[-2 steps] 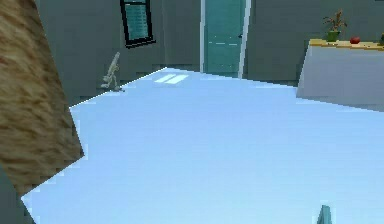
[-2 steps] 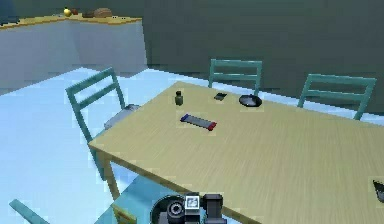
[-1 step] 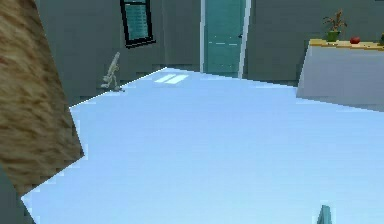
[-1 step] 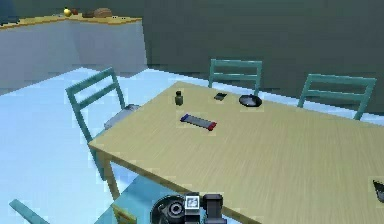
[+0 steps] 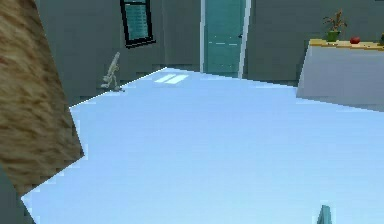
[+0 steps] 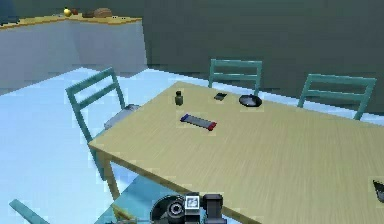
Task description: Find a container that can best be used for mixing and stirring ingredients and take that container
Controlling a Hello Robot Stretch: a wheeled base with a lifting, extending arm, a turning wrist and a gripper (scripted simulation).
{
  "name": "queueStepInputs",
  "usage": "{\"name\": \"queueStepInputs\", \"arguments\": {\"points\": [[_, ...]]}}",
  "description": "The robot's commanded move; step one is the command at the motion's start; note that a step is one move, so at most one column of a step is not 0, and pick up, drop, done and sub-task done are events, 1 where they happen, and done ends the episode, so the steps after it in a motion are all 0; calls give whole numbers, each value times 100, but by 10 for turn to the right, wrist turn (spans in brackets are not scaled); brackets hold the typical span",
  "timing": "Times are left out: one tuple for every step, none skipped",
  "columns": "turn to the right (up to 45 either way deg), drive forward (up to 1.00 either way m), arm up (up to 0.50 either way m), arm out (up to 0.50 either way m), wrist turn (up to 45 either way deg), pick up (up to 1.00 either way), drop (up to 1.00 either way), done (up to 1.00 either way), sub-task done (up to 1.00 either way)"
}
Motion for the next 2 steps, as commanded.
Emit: {"name": "queueStepInputs", "arguments": {"points": [[0,0,0,0,450,0,0,0,0],[0,0,0,0,240,0,0,0,0]]}}
